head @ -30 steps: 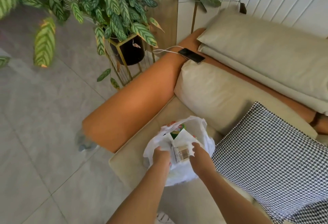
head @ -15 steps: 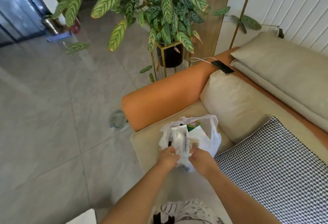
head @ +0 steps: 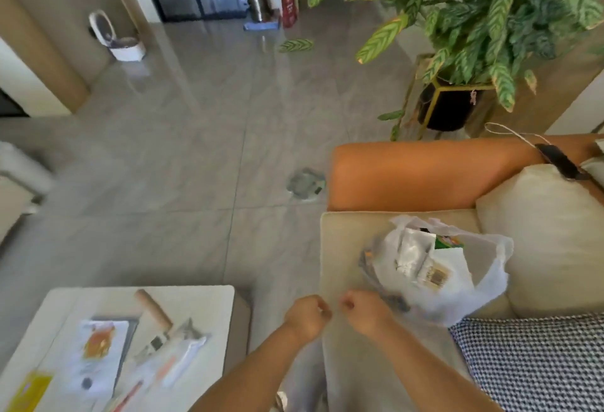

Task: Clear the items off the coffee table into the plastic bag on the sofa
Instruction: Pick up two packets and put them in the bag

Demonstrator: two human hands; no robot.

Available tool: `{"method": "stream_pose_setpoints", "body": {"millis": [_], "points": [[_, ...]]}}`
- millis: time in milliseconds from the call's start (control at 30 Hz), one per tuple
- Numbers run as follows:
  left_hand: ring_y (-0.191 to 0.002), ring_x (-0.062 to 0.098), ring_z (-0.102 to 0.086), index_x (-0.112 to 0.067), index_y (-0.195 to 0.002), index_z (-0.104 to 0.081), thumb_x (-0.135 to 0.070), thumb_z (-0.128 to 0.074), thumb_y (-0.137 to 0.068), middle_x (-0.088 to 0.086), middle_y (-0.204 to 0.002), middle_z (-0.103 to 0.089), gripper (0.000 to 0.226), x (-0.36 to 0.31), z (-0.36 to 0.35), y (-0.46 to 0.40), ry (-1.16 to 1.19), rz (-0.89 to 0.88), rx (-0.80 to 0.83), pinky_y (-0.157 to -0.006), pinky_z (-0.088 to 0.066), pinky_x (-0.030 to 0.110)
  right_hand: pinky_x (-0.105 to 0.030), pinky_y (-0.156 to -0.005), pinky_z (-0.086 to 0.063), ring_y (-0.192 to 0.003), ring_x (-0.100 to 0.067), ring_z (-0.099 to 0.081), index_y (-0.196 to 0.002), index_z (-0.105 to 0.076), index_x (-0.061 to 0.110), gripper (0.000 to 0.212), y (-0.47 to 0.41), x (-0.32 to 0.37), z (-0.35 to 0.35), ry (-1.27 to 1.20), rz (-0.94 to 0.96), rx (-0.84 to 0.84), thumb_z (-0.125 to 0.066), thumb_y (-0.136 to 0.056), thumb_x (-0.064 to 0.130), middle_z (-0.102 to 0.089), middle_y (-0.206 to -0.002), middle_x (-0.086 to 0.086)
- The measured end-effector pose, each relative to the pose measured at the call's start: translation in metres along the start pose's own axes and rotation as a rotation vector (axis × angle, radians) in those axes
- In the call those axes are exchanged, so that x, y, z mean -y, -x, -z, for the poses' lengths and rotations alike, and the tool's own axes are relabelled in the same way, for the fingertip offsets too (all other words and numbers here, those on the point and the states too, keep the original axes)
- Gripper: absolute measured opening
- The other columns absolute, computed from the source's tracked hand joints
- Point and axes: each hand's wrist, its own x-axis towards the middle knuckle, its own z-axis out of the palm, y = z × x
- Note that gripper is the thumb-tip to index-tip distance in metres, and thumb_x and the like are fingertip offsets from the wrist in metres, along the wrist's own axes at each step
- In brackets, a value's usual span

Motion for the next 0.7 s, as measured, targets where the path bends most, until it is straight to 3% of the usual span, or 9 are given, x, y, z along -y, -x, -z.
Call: {"method": "stream_pose_setpoints", "body": {"millis": [167,333,500,700], "points": [[-0.114,0.018,-0.058,-0.018,-0.116,-0.063,-0.032,-0.049,-0.094,0.003,-0.123,-0.063,0.030,0.076,0.021,0.024,0.106,0.107,-0.109,-0.090,-0.043,0.020,-0.025,-0.083,-0.046,-0.103,-0.022,-0.063,-0.100,-0.068,0.016,0.024,-0.007,0.061,-0.045,0.059,0.109,0.090,-0.050,-0.089,0.028,-0.069,-0.107,-0.003],[-0.115,0.024,-0.056,-0.018,-0.112,-0.063,-0.031,-0.039,-0.094,0.007,-0.122,-0.062,0.033,0.162,0.040,0.068,0.184,0.247,-0.173,-0.098,-0.045,0.030,-0.024,-0.086,-0.045,-0.108,-0.020,-0.061,-0.107,-0.065,0.019,0.026,0.000,0.130,-0.095,0.189,0.242,0.204,-0.051,-0.091,0.034,-0.068,-0.112,-0.001],[-0.111,0.018,-0.059,-0.026,-0.111,-0.063,-0.036,-0.045,-0.093,-0.004,-0.122,-0.062,0.027,0.249,0.047,0.117,0.294,0.372,-0.240,-0.094,-0.046,0.027,-0.026,-0.085,-0.045,-0.105,-0.020,-0.061,-0.105,-0.064,0.019,0.026,0.017,0.200,-0.153,0.274,0.364,0.305,-0.050,-0.092,0.037,-0.067,-0.108,0.000],[-0.107,0.014,-0.058,-0.024,-0.113,-0.062,-0.041,-0.043,-0.095,-0.005,-0.119,-0.063,0.031,0.327,0.042,0.166,0.397,0.486,-0.342,-0.090,-0.044,0.023,-0.025,-0.090,-0.044,-0.112,-0.018,-0.057,-0.117,-0.059,0.018,0.030,0.040,0.266,-0.212,0.363,0.500,0.420,-0.045,-0.095,0.031,-0.063,-0.121,0.001]]}}
